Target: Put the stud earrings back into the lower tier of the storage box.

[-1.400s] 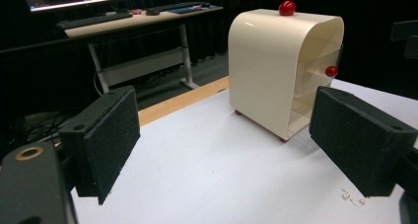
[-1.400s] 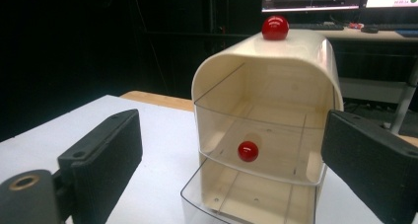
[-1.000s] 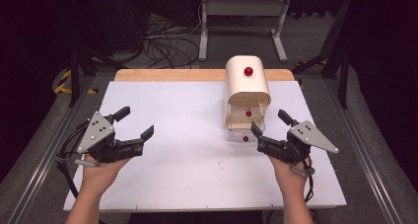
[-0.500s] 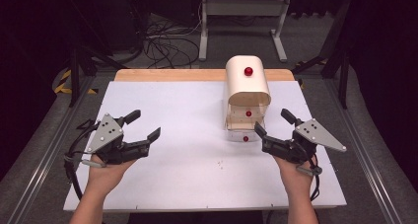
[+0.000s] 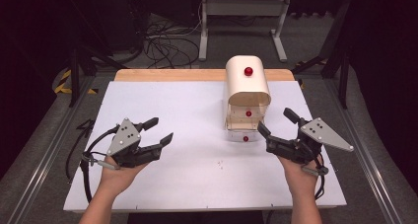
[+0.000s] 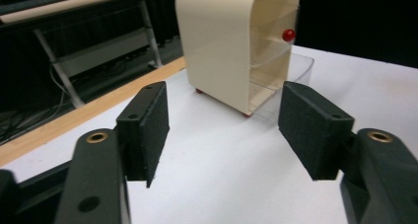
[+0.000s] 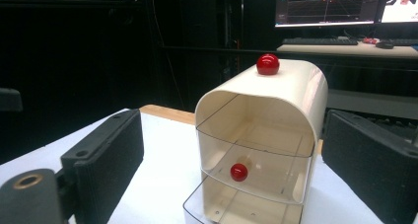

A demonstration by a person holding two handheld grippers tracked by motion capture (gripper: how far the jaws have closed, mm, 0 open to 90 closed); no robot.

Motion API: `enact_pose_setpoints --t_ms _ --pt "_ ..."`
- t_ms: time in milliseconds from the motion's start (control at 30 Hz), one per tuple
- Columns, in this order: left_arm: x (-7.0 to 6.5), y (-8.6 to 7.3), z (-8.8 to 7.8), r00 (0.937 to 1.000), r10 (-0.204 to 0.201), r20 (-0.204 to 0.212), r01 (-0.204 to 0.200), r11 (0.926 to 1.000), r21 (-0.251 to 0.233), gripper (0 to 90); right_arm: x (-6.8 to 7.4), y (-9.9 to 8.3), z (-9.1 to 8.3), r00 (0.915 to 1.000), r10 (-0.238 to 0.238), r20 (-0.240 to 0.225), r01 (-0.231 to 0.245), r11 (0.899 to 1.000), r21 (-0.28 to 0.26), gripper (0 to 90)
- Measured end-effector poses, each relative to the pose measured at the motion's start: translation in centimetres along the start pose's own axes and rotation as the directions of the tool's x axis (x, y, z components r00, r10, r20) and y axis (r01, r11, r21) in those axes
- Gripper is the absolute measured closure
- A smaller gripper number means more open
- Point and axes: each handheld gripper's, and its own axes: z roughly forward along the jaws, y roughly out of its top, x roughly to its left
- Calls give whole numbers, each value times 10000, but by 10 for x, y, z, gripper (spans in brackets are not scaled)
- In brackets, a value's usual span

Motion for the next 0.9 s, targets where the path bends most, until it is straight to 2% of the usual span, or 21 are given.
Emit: enact_pose_setpoints --t_ms 300,367,433,900 --pt "-10 -1 13 9992 227 341 -234 9995 203 404 -1 2 -3 9999 -50 -105 50 10000 -14 96" --pt "-11 -1 14 9990 179 400 -187 9996 220 405 -1 3 -4 9999 -53 -106 53 10000 -55 95" --pt "-13 -2 18 9982 310 511 -323 9992 255 404 -1 4 -5 9999 -75 -138 74 9999 -83 93" --pt "-23 -5 35 9942 402 999 -462 9972 585 430 -4 9 -13 9997 -97 -242 94 9998 -158 92"
